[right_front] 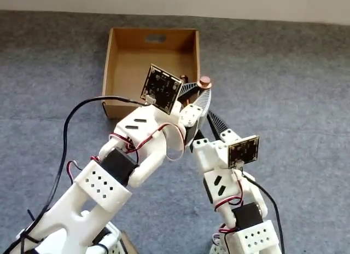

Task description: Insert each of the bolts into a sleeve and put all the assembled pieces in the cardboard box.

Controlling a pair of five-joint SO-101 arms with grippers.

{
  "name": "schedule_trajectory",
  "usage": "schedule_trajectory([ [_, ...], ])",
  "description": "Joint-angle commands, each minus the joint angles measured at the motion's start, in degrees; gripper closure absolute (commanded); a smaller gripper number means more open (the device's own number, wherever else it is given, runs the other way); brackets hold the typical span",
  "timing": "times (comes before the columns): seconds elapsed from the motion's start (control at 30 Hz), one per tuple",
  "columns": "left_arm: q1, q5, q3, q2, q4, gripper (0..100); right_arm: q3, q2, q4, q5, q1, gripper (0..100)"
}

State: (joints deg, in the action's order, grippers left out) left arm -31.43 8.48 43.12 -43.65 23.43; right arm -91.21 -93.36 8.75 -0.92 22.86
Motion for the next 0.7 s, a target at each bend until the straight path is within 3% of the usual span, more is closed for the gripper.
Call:
schedule_trajectory([
  [0.0, 1.1, 0.09, 0.04, -0.66, 2.11, 99, 0.66, -0.84, -1.1, 0.35, -0.04, 99.1],
  [0.23, 1.01, 0.09, -0.22, -1.63, 6.33, 87, -0.04, -0.84, -1.1, 0.44, -0.04, 99.1],
  [0.67, 1.36, -0.18, 0.13, -18.86, 15.47, 86, -0.4, -0.84, -1.1, 0.44, -0.04, 99.1],
])
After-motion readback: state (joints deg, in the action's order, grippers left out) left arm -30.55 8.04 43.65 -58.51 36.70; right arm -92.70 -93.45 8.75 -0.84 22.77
